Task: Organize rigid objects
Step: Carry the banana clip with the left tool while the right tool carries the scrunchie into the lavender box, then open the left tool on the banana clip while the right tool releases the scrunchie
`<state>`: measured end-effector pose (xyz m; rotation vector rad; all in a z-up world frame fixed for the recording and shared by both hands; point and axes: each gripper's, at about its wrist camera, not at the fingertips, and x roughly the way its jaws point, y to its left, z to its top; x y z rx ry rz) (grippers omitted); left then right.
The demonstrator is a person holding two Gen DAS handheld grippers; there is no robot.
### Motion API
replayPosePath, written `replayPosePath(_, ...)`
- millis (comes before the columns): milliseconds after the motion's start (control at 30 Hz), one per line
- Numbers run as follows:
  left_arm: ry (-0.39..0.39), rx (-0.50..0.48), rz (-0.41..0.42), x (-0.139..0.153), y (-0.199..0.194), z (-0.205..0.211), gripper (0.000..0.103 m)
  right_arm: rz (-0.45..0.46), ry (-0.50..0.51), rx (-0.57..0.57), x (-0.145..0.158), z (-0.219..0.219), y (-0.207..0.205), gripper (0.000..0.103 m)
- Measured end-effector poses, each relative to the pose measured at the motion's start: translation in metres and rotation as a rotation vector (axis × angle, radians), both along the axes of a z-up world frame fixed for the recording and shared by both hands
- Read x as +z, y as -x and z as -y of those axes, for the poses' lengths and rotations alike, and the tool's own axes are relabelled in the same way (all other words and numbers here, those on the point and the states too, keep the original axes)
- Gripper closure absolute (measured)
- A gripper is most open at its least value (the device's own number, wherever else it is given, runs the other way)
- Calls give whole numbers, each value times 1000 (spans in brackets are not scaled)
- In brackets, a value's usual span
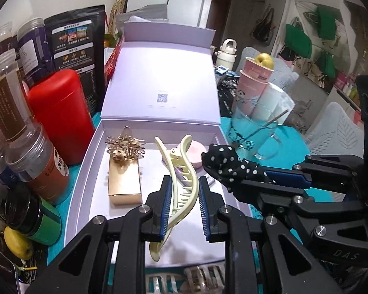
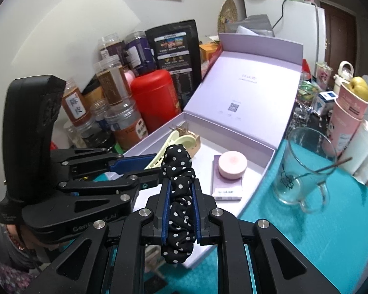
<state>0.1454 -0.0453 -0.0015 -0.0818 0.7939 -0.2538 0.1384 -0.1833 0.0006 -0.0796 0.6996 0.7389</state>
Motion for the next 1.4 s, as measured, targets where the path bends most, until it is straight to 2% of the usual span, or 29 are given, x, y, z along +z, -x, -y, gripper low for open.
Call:
replayPosePath(633,-74,3,-174,-54,-47,9,82,-146,12,-9,-49,-7,-54,87)
replayPosePath(867,-90,20,-210,-64,-54,9,82,-166,29,-28,-59,-11,-63,87)
replayPosePath(1200,-94,36,-244,-73,-64,14,82,-150,72,-46,-66,-16,-66,87)
replayPosePath(1400,-100,54,-231,-69,-62,13,82,-160,67,-52,-68,-16,-69,85)
